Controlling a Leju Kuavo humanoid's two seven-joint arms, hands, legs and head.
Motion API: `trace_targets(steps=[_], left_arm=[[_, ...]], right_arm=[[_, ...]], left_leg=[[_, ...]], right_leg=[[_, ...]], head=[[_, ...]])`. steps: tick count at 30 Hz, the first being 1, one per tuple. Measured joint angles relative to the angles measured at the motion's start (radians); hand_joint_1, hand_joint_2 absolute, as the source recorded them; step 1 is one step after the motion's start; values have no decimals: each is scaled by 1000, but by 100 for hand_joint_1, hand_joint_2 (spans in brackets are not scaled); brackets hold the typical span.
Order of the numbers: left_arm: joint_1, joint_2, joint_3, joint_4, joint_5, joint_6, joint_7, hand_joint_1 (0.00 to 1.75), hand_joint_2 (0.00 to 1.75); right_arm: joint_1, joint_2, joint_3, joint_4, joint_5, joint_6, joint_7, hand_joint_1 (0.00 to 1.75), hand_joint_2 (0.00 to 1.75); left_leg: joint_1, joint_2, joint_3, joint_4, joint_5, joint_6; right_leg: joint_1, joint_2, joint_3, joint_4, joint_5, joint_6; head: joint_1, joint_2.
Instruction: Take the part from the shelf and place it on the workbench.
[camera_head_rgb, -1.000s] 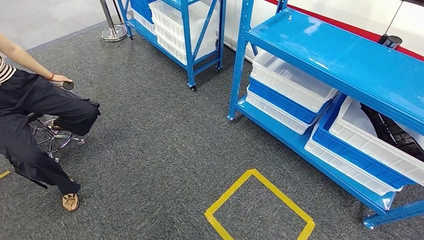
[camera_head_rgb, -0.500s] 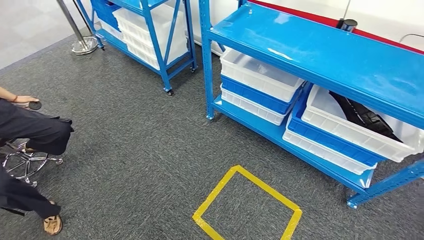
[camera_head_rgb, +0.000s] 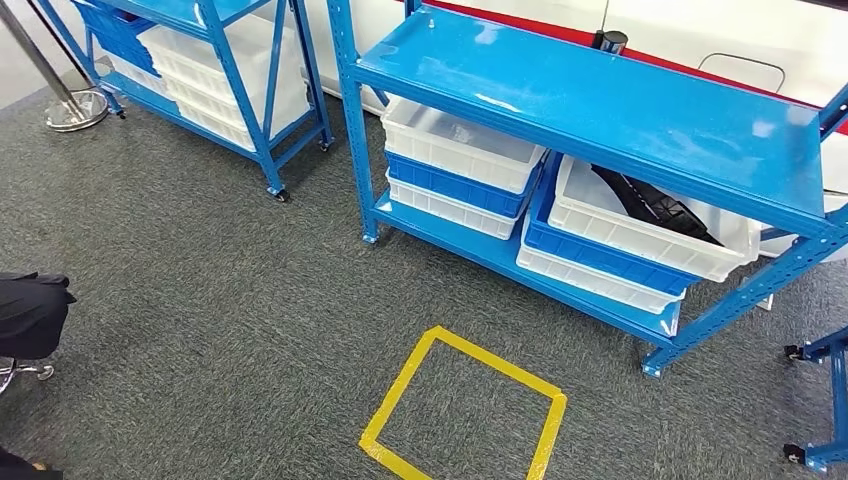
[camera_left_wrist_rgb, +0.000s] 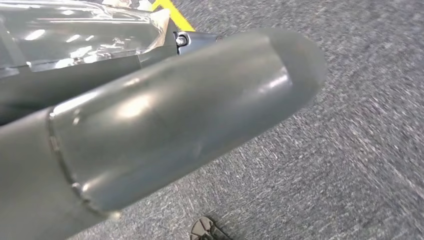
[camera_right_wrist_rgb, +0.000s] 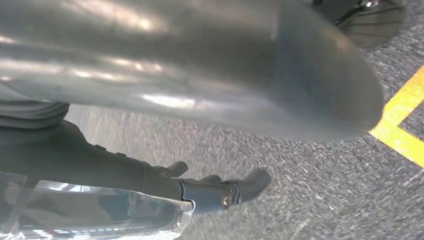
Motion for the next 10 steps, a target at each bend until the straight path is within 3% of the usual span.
trace_targets(steps=[2, 3, 4, 6, 8, 10], left_arm=[[2, 0, 0, 0, 0, 0, 0, 0, 0], [2, -1, 0, 0, 0, 0, 0, 0, 0], [2, -1, 0, 0, 0, 0, 0, 0, 0], [2, -1, -1, 0, -1, -1, 0, 0, 0], [2, -1, -1, 0, -1, -1, 0, 0, 0], [1, -1, -1, 0, 1, -4, -6, 0, 0]], right_arm=[[0, 0, -3, 0, 0, 0, 0, 0, 0], [2, -1, -4, 0, 0, 0, 0, 0, 0], [3, -1, -5, 0, 0, 0, 0, 0, 0], [2, -3, -6, 0, 0, 0, 0, 0, 0], [-1, -3, -6, 0, 0, 0, 0, 0, 0], [-2, -3, -6, 0, -2, -1, -7, 0, 0]], left_leg=[[-1, 29, 0, 0, -2, 0], [0, 42, 1, 1, -4, -1], [0, 54, 3, 1, -6, -4], [-3, 76, 10, 3, -14, -14], [-9, 97, 19, 5, -22, -27], [-9, 114, 25, 4, -26, -36]], right_leg=[[-8, -14, -50, 102, -33, 9], [-12, -18, -48, 101, -27, 19], [-16, -27, -23, 57, -6, 30], [-18, -77, 58, -88, 44, 44], [-15, -115, 107, -173, 67, 35], [-11, -106, 108, -179, 68, 20]], head=[[1, 0], [1, 0], [1, 0], [3, 0], [2, 0], [-2, 0]])
